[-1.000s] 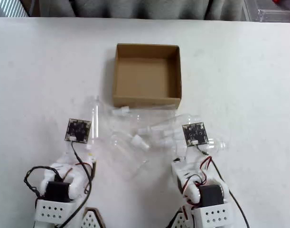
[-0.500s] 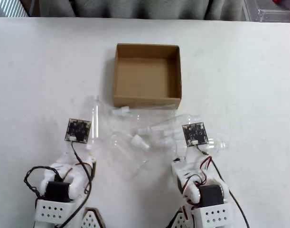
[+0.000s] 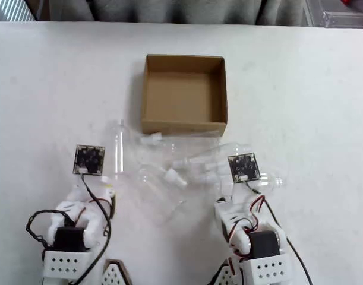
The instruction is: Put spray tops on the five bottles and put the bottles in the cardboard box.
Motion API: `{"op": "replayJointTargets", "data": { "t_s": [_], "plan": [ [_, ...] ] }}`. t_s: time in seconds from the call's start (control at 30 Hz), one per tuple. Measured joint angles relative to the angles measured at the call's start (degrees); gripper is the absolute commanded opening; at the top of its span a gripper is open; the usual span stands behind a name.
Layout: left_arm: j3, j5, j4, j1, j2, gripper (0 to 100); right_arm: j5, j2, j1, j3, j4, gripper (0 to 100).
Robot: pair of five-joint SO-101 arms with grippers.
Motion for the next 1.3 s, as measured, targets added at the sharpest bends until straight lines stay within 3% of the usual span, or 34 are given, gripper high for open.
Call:
{"op": "replayJointTargets", "data": {
  "t_s": [0.13, 0.37, 0.6, 0.83, 0.97, 1.1, 1.3],
  "plan": [
    [-0.2, 0.0, 0.9, 0.0, 0.0, 2, 0.0, 0.0, 0.0, 0.0, 0.0, 6.6],
    [-8.8, -2.0, 9.1, 1.0, 0.0, 2, 0.0, 0.0, 0.0, 0.0, 0.0, 6.7],
    [-12.9, -8.4, 8.0, 5.7, 0.0, 2, 0.0, 0.0, 0.0, 0.0, 0.0, 6.7],
    [-20.4, -8.6, 6.9, 6.0, -0.4, 3, 0.0, 0.0, 0.0, 0.0, 0.0, 6.7],
    [-23.6, -8.6, 5.0, 6.0, -0.3, 11, 0.0, 0.0, 0.0, 0.0, 0.0, 6.7],
    [-30.0, -8.2, 3.7, 6.2, 15.1, 24, 0.0, 0.0, 0.0, 0.0, 0.0, 6.7],
    [-45.7, 1.5, 3.5, 6.0, 42.1, 26, 0.0, 0.0, 0.0, 0.0, 0.0, 6.7]
  ]
}}
